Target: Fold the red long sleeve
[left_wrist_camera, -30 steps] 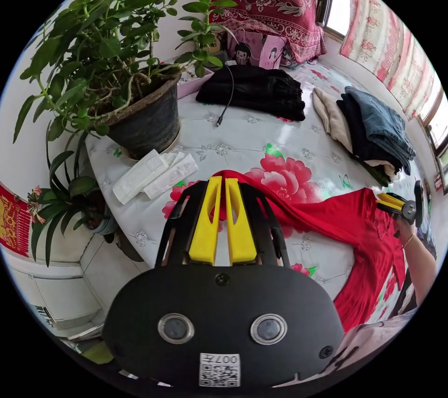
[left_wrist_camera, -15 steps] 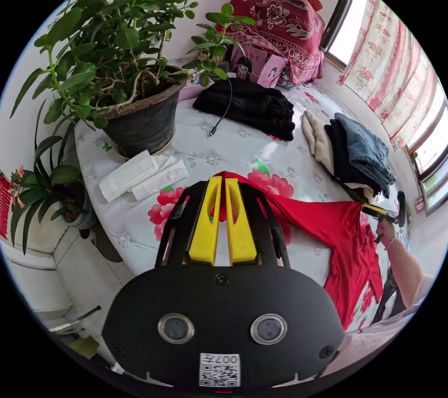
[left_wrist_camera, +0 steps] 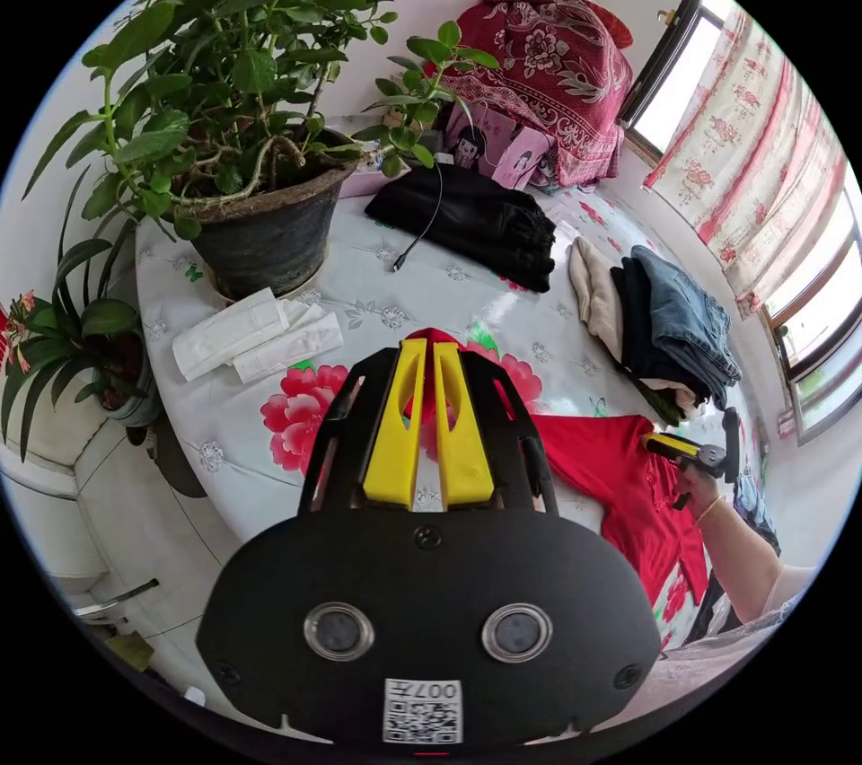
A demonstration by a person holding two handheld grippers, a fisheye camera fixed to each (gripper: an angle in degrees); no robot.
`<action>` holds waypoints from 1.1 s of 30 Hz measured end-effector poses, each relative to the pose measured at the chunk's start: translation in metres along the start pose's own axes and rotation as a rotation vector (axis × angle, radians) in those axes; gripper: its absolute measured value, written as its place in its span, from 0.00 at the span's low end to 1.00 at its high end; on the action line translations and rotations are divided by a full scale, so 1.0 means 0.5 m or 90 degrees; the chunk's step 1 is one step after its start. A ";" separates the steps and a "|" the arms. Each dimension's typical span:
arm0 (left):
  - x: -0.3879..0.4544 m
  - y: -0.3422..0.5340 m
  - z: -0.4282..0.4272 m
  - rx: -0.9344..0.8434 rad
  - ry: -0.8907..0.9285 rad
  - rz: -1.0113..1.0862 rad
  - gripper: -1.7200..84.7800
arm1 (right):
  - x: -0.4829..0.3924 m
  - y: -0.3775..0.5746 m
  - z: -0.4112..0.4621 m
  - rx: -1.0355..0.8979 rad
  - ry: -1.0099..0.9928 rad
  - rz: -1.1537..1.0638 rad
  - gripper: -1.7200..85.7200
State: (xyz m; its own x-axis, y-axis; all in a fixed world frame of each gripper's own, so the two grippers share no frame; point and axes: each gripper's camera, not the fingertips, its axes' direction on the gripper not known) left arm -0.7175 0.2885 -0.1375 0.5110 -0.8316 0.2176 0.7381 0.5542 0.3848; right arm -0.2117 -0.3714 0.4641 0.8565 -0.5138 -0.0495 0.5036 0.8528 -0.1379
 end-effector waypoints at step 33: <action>0.800 0.389 0.165 -0.264 0.192 0.621 0.14 | 0.356 1.164 -0.526 0.390 -0.025 0.872 0.11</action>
State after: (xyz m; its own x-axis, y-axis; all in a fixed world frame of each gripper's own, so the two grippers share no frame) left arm -0.4059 0.0607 0.0983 0.9997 -0.0182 0.0144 0.0204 0.9840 -0.1770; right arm 0.2041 0.0087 0.1147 0.6875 0.6874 0.2341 -0.7098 0.5681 0.4165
